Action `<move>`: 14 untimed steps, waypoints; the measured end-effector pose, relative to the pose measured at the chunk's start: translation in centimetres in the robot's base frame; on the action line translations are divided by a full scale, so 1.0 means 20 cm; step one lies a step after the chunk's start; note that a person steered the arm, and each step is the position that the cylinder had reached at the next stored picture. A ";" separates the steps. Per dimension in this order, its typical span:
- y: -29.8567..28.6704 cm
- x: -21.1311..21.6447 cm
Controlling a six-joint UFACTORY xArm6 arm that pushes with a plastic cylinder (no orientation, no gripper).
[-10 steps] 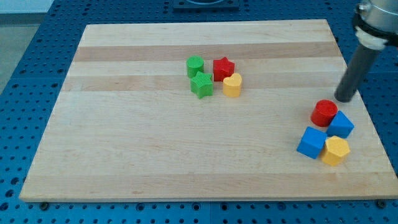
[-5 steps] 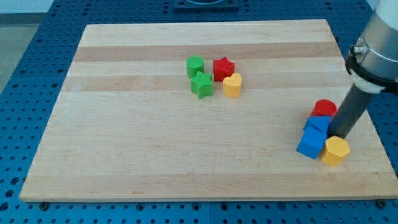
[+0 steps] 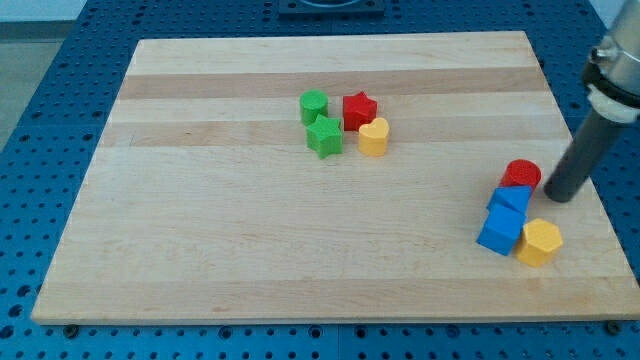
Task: Slide the red circle to the bottom left of the heart
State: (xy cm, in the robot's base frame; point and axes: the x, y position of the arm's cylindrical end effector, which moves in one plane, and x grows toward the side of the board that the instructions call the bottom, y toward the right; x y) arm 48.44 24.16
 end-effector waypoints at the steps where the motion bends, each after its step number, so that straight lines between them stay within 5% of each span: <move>1: -0.20 -0.01; 3: -0.44 -0.06; 6: -0.44 -0.23; 11: -0.77 -0.10; 14: -0.63 -0.12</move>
State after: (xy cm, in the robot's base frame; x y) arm 46.01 11.53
